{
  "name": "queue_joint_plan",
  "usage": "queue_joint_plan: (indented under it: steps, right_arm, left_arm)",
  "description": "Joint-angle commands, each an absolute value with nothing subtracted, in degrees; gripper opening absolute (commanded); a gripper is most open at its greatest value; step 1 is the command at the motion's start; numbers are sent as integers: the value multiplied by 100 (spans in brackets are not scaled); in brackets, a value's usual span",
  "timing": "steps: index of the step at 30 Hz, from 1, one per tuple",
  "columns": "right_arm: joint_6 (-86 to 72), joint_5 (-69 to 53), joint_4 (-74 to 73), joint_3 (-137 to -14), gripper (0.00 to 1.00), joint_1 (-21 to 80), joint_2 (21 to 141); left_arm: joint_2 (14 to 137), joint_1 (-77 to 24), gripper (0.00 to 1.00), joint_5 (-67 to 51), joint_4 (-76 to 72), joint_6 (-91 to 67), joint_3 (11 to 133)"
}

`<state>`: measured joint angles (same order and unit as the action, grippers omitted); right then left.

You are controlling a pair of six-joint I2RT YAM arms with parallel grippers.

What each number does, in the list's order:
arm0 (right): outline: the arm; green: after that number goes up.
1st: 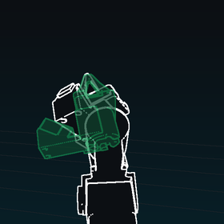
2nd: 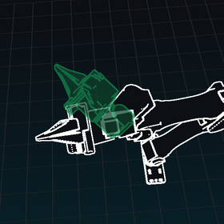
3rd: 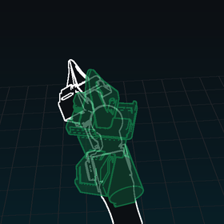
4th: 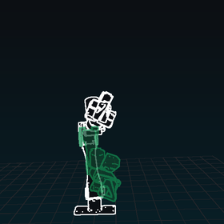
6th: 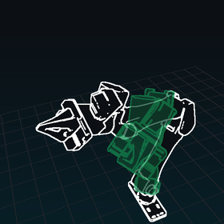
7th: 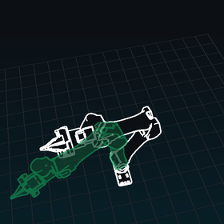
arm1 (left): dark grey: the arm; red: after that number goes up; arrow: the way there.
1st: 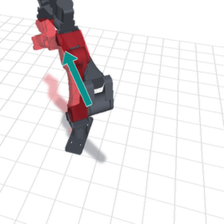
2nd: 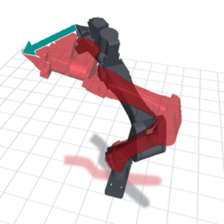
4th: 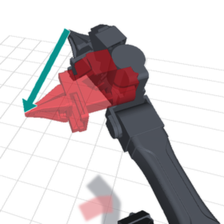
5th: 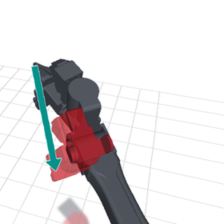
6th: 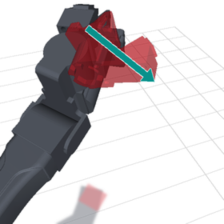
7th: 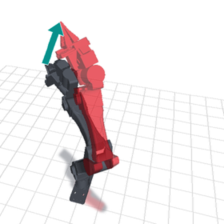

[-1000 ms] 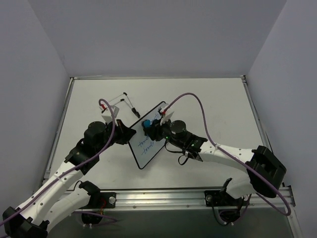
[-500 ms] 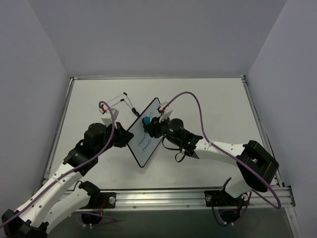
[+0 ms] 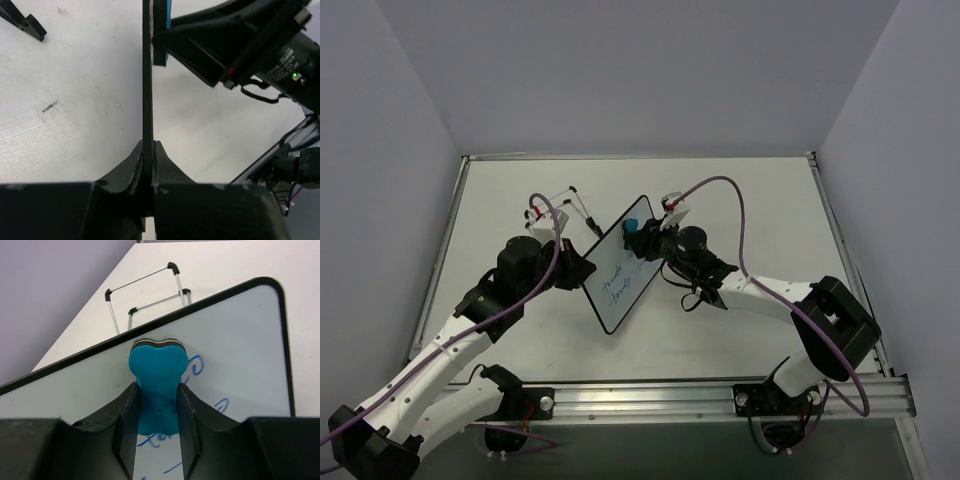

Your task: Erase the whiteboard

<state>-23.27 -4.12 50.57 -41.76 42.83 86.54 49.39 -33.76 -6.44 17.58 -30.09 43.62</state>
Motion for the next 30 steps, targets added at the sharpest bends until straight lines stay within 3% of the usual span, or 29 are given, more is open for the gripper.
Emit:
queue_joint_plan:
  steps: [1,12,30]
  right_arm:
    - [-2557,-930,5686,-4184,1,3711,8912]
    - [-2549,-1336,6109,-4131,0,2935,9589]
    - [-2628,-1468,5924,-4412,0,4034,8728]
  left_arm:
    - [5080,-3551,2,-1942,1968,-2909,4816]
    - [5221,-3533,2,-2109,2083,-2821,4869]
    - [5520,-3524,2,-2382,2013,-2716,4992]
